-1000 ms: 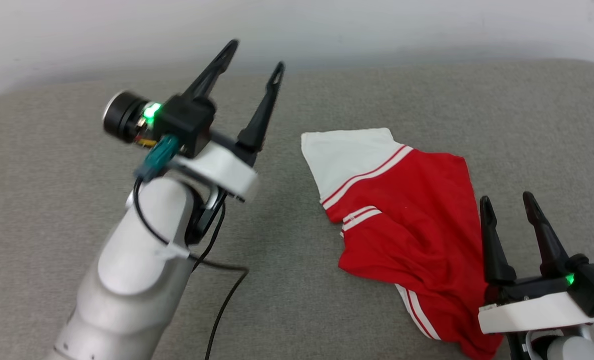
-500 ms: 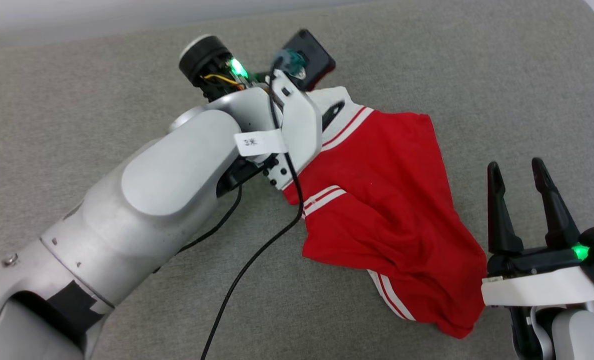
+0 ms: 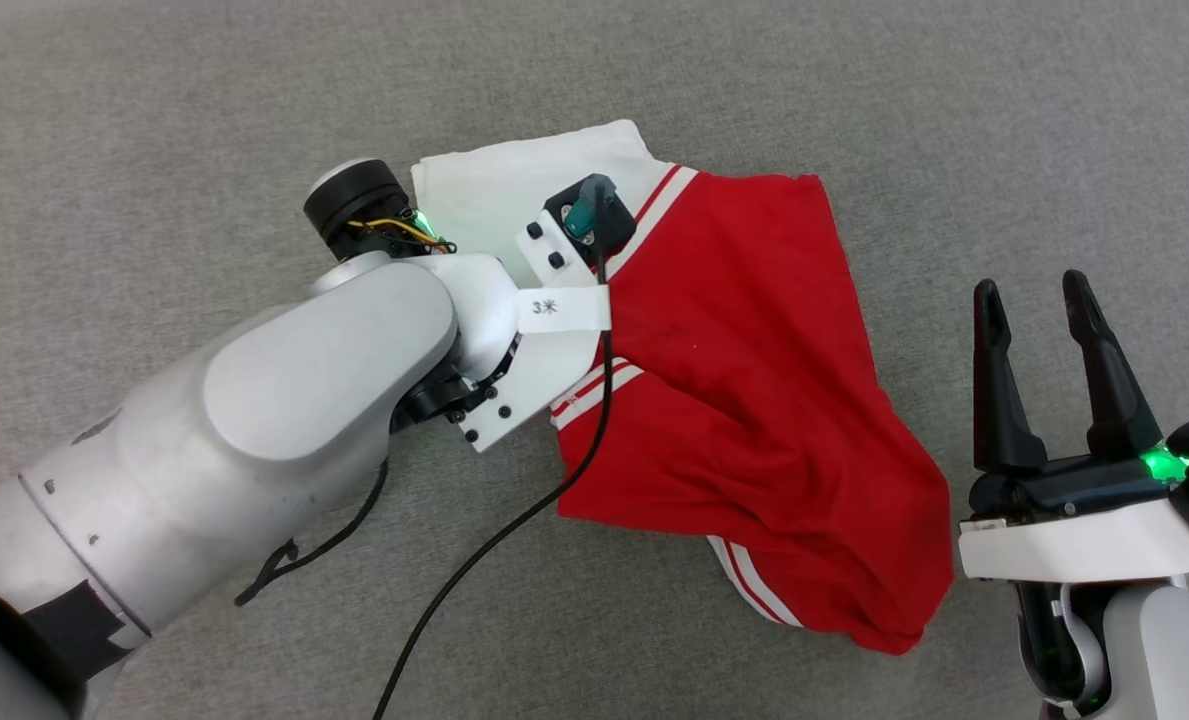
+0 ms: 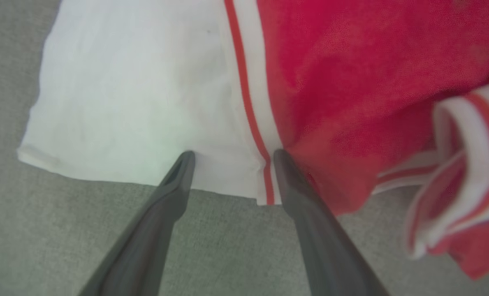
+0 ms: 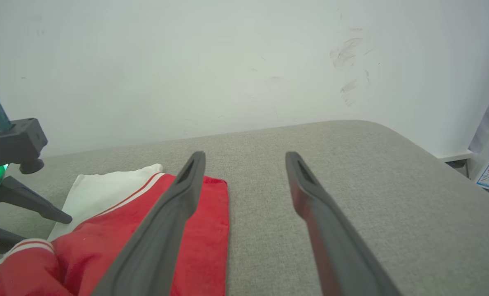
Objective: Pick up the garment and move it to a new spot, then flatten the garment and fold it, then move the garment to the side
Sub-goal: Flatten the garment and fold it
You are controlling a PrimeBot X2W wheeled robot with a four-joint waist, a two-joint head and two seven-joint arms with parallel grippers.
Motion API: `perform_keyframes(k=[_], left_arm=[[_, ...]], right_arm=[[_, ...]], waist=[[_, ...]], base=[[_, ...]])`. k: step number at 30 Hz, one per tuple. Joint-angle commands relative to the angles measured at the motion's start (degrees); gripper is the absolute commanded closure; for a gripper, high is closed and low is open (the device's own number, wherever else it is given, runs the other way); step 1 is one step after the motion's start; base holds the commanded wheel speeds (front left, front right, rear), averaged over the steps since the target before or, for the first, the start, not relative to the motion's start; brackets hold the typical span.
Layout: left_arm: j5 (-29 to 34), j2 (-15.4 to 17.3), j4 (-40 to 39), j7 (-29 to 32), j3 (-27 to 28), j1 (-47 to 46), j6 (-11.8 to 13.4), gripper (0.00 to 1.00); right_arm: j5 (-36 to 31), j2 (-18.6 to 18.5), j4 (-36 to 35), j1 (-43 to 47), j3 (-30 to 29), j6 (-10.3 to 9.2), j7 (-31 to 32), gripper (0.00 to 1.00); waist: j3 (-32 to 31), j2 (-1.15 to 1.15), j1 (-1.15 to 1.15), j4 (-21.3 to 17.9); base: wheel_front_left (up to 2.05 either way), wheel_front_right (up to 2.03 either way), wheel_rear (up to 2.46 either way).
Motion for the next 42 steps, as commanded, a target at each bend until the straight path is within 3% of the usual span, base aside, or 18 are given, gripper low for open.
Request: perform_keyframes(k=[1,6,7,8,9,14,18,23,30,42], left_arm=[[0.46,0.39,-0.07,2.00,-0.64,2.13,-0.10,0.00],[1.06,2.57,-1.92,6.24,-1.53,6.55,-0.28,0.00],[1.60,3.02,-2.03,6.87,-1.79,7.82,-0.28,0.10],[1.76,3.08,-2.11,6.93,-1.84,8.07,-0.28,0.69],[1.80,3.10,-2.12,6.91,-1.85,8.21,-0.28,1.00],[1.78,2.69,-1.97,2.32,-1.34,5.98,-0.07,1.00],[1.12,1.84,-3.43,-5.94,-0.49,3.34,-0.07,1.00],[-1.34,3.38,-4.35,-17.42,-0.25,1.33,-0.06,1.00],[-3.28,9.09,-3.77,-26.80,1.51,4.39,0.53,1.00],[-9.12,21.40,-8.75,-32.83,5.39,16.19,9.15,1.00]], right_arm=[[0.18,0.11,-0.22,-0.68,-0.02,-0.04,-0.14,0.00],[0.38,0.11,-0.39,-1.41,-0.10,-0.04,-0.14,0.00],[0.27,0.11,-0.35,-1.63,-0.11,-0.04,-0.14,0.00],[0.22,0.11,-0.35,-1.76,-0.08,-0.04,-0.14,0.00],[0.15,0.11,-0.32,-1.90,-0.03,-0.04,-0.14,0.00],[-0.52,0.11,-0.06,-1.46,0.02,-0.04,-0.14,0.00],[-1.08,0.10,0.27,-0.27,-0.31,-0.04,-0.14,0.00],[-2.33,0.11,0.40,1.61,-0.90,-0.04,-0.14,0.00],[-3.58,0.11,0.36,3.51,-1.27,-0.04,-0.13,0.00],[-4.56,0.10,0.64,5.49,-2.08,-0.04,-0.14,0.00]], waist=[[0.65,0.00,0.00,-0.47],[2.05,0.00,0.00,-0.87],[2.54,0.00,0.00,-0.77],[2.64,0.00,0.00,-0.71],[2.67,0.00,0.00,-0.62],[1.49,0.00,0.00,0.41],[-1.04,0.00,0.00,1.93],[-4.61,0.00,0.00,4.97],[-8.02,0.00,0.00,9.52],[-10.83,0.00,0.00,15.52]], base=[[0.00,0.00,0.00],[0.00,0.00,0.00],[0.00,0.00,0.00],[0.00,0.00,0.00],[0.00,0.00,0.00],[0.00,0.00,0.00],[0.00,0.00,0.00],[0.00,0.00,0.00],[0.00,0.00,0.00],[0.00,0.00,0.00]])
